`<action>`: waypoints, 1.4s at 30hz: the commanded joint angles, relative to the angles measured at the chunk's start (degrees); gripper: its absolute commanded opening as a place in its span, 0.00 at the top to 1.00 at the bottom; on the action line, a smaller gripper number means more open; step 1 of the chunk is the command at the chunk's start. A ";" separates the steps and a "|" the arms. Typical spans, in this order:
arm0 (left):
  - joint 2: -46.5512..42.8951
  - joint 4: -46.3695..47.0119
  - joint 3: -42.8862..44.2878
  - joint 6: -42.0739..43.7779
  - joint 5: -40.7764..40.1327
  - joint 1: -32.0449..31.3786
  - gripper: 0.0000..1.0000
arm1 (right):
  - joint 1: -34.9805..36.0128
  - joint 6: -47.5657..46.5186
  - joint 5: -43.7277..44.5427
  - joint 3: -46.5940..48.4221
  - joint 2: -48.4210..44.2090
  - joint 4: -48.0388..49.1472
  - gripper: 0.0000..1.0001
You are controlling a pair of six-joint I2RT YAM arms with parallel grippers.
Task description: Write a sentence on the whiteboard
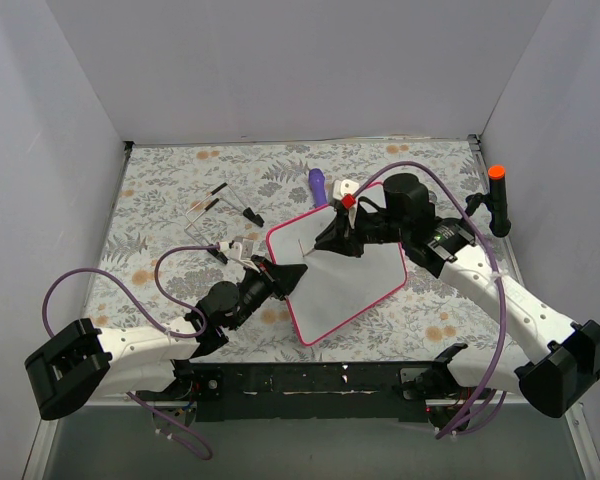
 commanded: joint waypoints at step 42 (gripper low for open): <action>-1.60 10.31 0.57 -1.13 0.95 -0.20 1.00 | -3.39 0.78 4.05 4.91 2.20 0.55 0.99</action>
